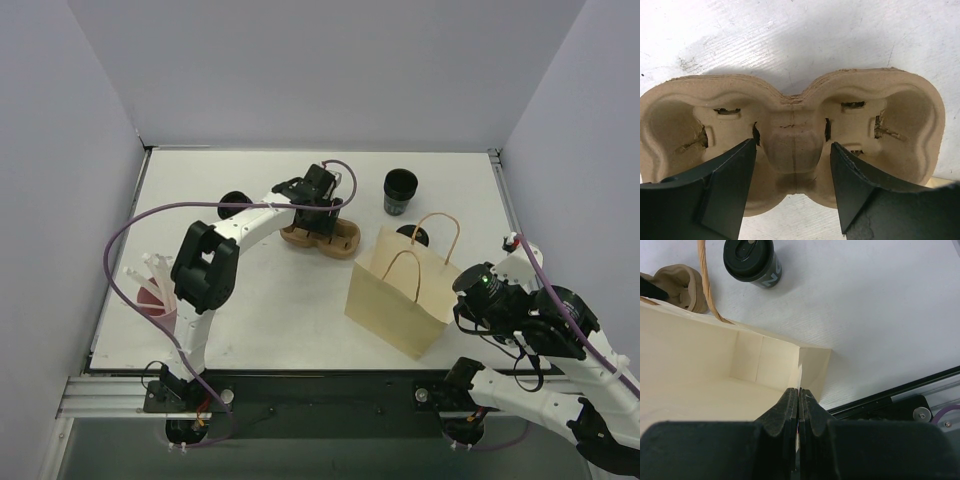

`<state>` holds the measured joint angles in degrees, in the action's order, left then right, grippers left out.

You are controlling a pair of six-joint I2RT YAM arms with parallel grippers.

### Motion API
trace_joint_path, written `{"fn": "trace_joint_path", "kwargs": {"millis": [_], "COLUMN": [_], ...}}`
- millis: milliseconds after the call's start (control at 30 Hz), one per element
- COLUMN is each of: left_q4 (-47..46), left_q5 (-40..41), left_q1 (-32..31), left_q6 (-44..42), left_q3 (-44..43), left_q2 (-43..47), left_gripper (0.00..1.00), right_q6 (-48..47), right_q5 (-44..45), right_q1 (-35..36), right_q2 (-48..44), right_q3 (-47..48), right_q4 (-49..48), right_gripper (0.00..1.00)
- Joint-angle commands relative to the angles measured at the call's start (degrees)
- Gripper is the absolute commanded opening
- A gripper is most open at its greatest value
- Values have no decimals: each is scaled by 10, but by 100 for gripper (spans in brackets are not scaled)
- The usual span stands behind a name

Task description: Pack the takeout coffee

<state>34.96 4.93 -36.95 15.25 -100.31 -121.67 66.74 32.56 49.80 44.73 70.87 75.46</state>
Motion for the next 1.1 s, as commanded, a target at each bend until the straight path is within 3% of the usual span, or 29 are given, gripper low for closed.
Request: {"fn": "trace_joint_path", "kwargs": {"millis": [0, 700, 1067], "left_q4": [-12, 6, 4], "left_q5": [-2, 2, 0], "left_q1": [4, 8, 8], "left_q6": [-7, -23, -14], "left_q3": [-14, -45, -31], "left_q2": [-3, 23, 14], "left_gripper": [68, 54, 62], "right_q6": [-6, -8, -9], "right_q5": [10, 7, 7], "right_q1": [-5, -4, -4], "right_q2": [11, 26, 25], "right_q3": [1, -8, -8], "right_q4": [71, 47, 48], "right_gripper": [1, 1, 2]}}
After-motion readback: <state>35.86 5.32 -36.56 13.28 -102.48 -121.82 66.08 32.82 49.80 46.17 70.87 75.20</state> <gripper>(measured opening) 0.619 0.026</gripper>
